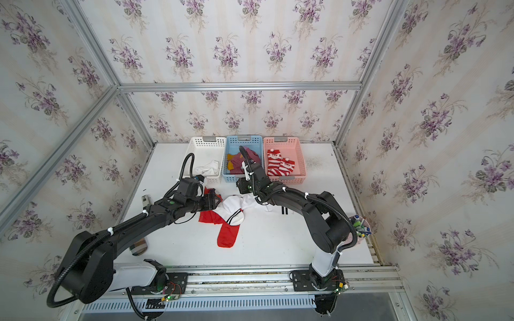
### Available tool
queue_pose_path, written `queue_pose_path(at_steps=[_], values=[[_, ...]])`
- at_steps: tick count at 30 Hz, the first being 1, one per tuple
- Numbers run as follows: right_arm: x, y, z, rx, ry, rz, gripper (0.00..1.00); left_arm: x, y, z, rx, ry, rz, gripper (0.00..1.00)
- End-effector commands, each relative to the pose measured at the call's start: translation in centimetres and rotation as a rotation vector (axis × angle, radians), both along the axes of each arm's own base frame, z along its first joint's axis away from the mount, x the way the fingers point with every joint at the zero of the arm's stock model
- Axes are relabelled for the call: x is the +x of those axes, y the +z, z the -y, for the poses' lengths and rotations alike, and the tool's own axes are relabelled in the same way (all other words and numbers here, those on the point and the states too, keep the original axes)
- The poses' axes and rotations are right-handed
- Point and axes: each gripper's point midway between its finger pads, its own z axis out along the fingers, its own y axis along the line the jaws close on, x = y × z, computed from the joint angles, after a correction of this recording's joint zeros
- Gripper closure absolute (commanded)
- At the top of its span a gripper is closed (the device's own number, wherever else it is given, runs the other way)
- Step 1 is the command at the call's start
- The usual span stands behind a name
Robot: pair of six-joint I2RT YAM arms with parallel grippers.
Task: Sort the socks into the basket by color
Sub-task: Pick up the sock at the center of the board.
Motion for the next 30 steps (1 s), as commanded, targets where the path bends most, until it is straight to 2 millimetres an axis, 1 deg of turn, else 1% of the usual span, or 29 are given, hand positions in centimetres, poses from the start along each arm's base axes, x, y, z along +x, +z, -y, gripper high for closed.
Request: queue_pose_path(at_steps=[1,2,3,5,8,9,10,12,14,21,23,25,27,29,30], values=[[0.5,0.7,0.7,-0.008,-0.049,0.021,0.60,0.9,0.3,1.7,-0.048,-0.010,0.020,0.36],[0.5,0.7,0.8,-0.013,-0.052,0.021,0.60,0.9,0.1,2.1,-0.046,-0.018,0.014,0.36],[0.5,0.8,0.9,-0.015,-0.056,0.022,0.60,0.9,-0.9,2.4,-0.033,-0.022,-0.013,0.36],[0.4,0.8,1.2,-0.022,-0.064,0.024,0.60,1.1,-1.7,2.8,-0.021,-0.028,-0.040,0.38],[0.2,0.8,1.8,-0.027,-0.080,0.030,0.60,1.3,-2.5,3.2,-0.010,-0.036,-0.061,0.44],[0.1,0.8,2.0,-0.030,-0.082,0.030,0.60,1.4,-2.6,3.3,-0.007,-0.037,-0.066,0.44],[0.0,0.7,2.3,-0.035,-0.089,0.029,0.60,1.4,-2.9,3.4,-0.003,-0.038,-0.075,0.48],[0.0,0.8,2.6,-0.039,-0.099,0.032,0.60,1.3,-3.5,3.4,0.013,-0.037,-0.099,0.50],[-0.1,0.9,3.0,-0.043,-0.111,0.038,0.60,1.2,-4.0,3.4,0.023,-0.043,-0.117,0.54],[-0.2,1.2,3.8,-0.045,-0.134,0.049,0.60,1.3,-5.0,3.7,0.033,-0.045,-0.141,0.62],[-0.2,1.3,4.0,-0.043,-0.141,0.054,0.60,1.2,-5.3,3.7,0.035,-0.043,-0.149,0.68],[-0.3,1.4,4.2,-0.043,-0.147,0.058,0.60,1.2,-5.4,3.7,0.035,-0.040,-0.153,0.70],[-0.3,1.4,4.3,-0.043,-0.152,0.058,0.60,1.3,-5.4,3.7,0.034,-0.038,-0.152,0.77],[-0.5,1.4,4.5,-0.041,-0.157,0.059,0.60,1.4,-5.1,3.8,0.030,-0.039,-0.146,0.83],[-0.5,1.4,4.6,-0.040,-0.160,0.061,0.60,1.3,-4.8,4.1,0.013,-0.053,-0.146,0.85]])
